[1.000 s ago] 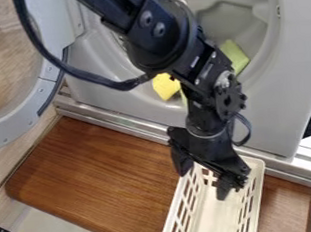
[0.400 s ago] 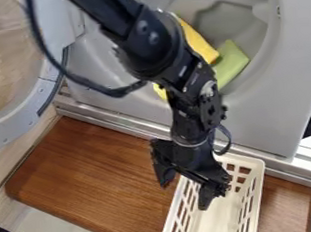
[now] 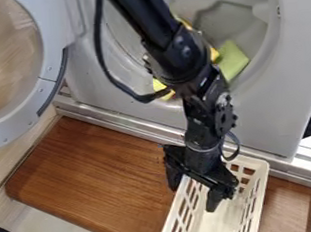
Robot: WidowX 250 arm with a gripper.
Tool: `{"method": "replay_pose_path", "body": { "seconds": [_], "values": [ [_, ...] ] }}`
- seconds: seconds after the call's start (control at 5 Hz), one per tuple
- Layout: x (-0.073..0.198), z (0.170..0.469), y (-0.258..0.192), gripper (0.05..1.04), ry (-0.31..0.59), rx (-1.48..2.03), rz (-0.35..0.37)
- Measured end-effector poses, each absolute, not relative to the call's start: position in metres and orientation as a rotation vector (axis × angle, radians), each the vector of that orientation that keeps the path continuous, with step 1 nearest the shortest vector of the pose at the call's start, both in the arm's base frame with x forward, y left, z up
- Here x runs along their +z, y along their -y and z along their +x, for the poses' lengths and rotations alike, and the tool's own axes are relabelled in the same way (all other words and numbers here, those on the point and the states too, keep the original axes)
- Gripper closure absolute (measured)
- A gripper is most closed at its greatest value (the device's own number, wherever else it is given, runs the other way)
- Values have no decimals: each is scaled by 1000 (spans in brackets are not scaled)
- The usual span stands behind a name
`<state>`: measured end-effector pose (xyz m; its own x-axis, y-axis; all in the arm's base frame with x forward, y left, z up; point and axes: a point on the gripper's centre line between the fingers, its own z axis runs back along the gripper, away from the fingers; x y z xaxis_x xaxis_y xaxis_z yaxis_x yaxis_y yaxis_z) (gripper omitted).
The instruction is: Move the white basket to the left side of the table
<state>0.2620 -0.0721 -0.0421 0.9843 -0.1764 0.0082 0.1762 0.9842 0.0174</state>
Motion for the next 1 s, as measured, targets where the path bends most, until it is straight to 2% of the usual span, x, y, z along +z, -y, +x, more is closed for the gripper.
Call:
{"method": "replay_pose_path", "body": {
  "seconds": [0.4, 0.6, 1.0],
  "values": [
    [-45, 268, 77, 735, 5, -201, 21],
    [-45, 269, 80, 911, 12, -212, 12],
    [-30, 265, 81, 977, 36, -271, -18]
  ]
}}
